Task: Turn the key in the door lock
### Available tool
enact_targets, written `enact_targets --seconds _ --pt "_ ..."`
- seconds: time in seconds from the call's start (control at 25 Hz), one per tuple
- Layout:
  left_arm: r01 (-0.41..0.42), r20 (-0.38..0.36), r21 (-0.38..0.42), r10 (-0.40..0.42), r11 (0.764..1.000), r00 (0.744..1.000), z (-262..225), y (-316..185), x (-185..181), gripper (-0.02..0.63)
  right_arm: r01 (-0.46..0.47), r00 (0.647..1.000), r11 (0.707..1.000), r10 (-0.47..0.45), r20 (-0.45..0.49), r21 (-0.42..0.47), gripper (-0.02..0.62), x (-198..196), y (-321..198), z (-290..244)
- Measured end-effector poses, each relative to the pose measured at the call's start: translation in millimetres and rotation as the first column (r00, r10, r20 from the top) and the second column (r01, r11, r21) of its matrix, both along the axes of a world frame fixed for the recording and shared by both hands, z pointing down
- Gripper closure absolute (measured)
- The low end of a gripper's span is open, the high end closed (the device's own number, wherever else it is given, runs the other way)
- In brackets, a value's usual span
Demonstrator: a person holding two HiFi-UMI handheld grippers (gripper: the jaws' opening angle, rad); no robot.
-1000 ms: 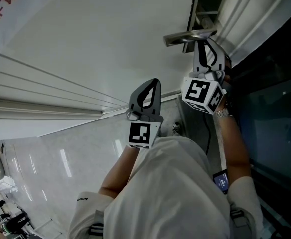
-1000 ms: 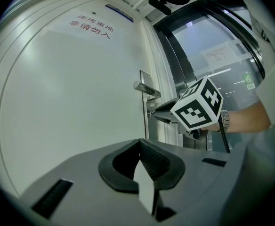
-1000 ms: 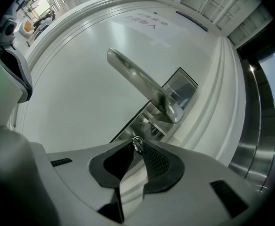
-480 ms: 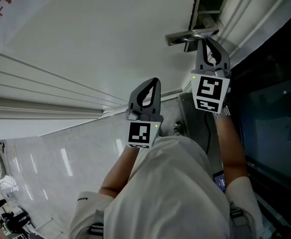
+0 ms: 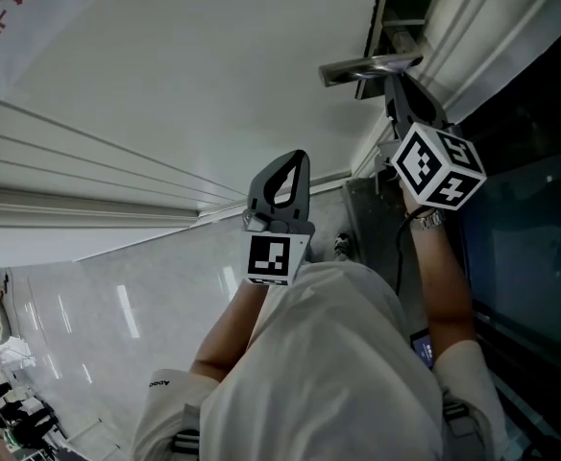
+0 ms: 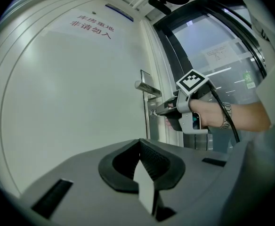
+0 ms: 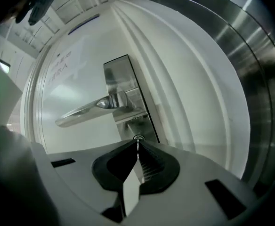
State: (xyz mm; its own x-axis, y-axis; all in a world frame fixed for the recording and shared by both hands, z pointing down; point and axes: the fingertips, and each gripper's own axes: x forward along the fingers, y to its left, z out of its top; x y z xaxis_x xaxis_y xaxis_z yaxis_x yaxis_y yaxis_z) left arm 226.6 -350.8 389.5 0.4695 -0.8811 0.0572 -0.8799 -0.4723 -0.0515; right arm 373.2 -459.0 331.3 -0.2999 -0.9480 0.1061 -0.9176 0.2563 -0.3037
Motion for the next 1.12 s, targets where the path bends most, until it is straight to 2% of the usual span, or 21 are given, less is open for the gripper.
enact_targets --seconds 0.12,0.24,0.32,0.48,0.64,0.72,0.88,0.96,1.04,1.12 --pt "-0.001 0.002 0.0 0.001 1.0 1.0 -0.1 1.5 1.0 0.597 0.01 0.987 0.999 -0.003 0.159 -0.043 0.585 3.3 0.0 2.9" --pt "0.001 0.006 0.002 -0.001 1.0 1.0 -0.8 2.2 0.3 0.597 0.035 0.942 0.996 -0.003 0.337 -0.088 0.584 5.4 -0.3 4.0" --pt "0.005 0.007 0.002 -0.005 1.0 1.0 -0.7 2.4 -0.9 0.597 0.06 0.891 0.991 -0.001 0.453 -0.116 0.584 6.0 -0.4 5.3" --pt "0.005 0.012 0.001 -0.005 1.0 1.0 0.1 3.5 -0.9 0.598 0.115 0.764 0.981 0.014 0.645 -0.158 0.584 7.3 -1.5 8.0" --pt "0.007 0.01 -0.001 -0.007 1.0 1.0 0.4 4.4 -0.9 0.597 0.144 0.693 0.973 0.029 0.72 -0.178 0.584 9.7 -1.3 10.4" --pt "0.006 0.009 -0.002 -0.006 1.0 1.0 0.1 4.9 -0.8 0.597 0.163 0.644 0.97 0.033 0.764 -0.18 0.584 9.4 -1.4 10.3" --pt "0.006 0.008 -0.002 -0.006 1.0 1.0 0.0 5.1 -0.8 0.597 0.215 0.495 0.96 0.05 0.868 -0.178 0.584 9.1 -2.4 12.8" --pt "0.006 0.011 -0.002 -0.006 1.0 1.0 0.7 5.1 -1.1 0.597 0.236 0.431 0.955 0.061 0.9 -0.178 0.584 8.4 -2.7 14.2" --pt "0.005 0.014 -0.002 -0.005 1.0 1.0 0.7 5.1 -0.8 0.597 0.243 0.403 0.953 0.068 0.913 -0.179 0.584 7.7 -2.9 14.3" --pt "0.005 0.015 -0.001 -0.005 1.0 1.0 0.2 4.9 -0.2 0.598 0.233 0.427 0.957 0.059 0.902 -0.173 0.584 7.6 -2.8 13.0"
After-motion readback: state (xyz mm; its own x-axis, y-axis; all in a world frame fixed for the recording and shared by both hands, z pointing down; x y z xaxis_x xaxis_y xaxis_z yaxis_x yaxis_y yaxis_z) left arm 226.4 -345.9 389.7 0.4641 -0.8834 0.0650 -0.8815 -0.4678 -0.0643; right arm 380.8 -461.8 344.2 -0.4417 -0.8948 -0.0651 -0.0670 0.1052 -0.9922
